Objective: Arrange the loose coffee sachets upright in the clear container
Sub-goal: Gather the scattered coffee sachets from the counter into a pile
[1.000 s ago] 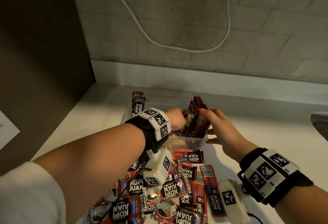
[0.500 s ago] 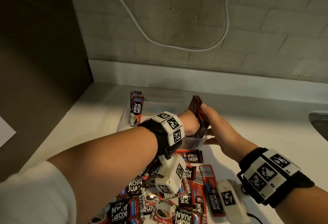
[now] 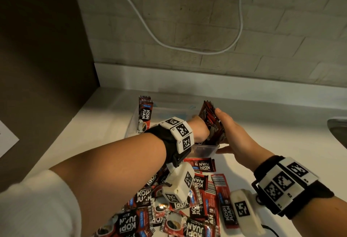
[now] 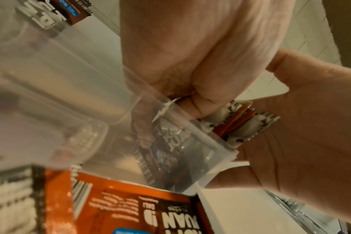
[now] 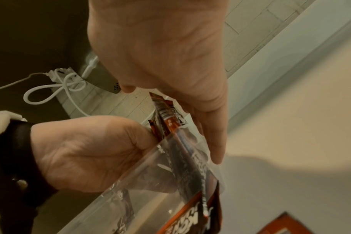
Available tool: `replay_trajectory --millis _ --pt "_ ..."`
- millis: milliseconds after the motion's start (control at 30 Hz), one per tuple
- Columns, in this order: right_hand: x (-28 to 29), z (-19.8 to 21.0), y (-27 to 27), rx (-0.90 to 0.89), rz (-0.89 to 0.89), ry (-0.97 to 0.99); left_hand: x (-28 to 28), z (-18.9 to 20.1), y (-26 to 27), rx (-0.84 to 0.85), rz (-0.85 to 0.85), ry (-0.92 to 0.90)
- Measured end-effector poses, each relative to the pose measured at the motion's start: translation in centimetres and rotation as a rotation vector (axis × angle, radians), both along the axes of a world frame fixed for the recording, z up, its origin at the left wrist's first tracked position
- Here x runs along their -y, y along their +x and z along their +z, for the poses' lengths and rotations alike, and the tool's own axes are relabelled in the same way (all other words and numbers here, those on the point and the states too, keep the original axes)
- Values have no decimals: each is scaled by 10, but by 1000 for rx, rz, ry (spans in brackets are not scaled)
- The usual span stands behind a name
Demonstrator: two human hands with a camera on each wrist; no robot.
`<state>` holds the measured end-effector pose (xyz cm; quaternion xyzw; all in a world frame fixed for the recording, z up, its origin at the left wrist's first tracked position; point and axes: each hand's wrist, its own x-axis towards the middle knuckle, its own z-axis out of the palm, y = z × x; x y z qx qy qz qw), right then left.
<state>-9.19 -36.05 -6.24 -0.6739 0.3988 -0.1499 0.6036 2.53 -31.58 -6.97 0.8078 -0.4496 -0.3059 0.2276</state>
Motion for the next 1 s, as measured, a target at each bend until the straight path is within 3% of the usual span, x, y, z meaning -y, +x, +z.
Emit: replay_trajectory --millis 233,433,500,567,633,700,833,1000 --pt "0 4 -3 -13 -50 -24 -3 4 5 49 -32 23" --pt "-2 34 -21 79 -121 -479 -46 37 20 183 -38 50" --pt "-10 46 -31 29 69 -605 -75 50 28 314 -80 7" --pt "-24 52 -37 -122 379 -668 -111 58 35 423 -139 -31" --pt "-35 44 -39 -321 674 -795 -145 61 40 507 -208 27" --pt "-44 27 -35 -422 853 -927 -172 57 45 541 -230 151" --pt "-59 1 -28 -603 1020 -914 -212 24 47 462 -222 301" --pt "-64 -15 -29 -713 1047 -818 -233 -15 46 299 -147 405"
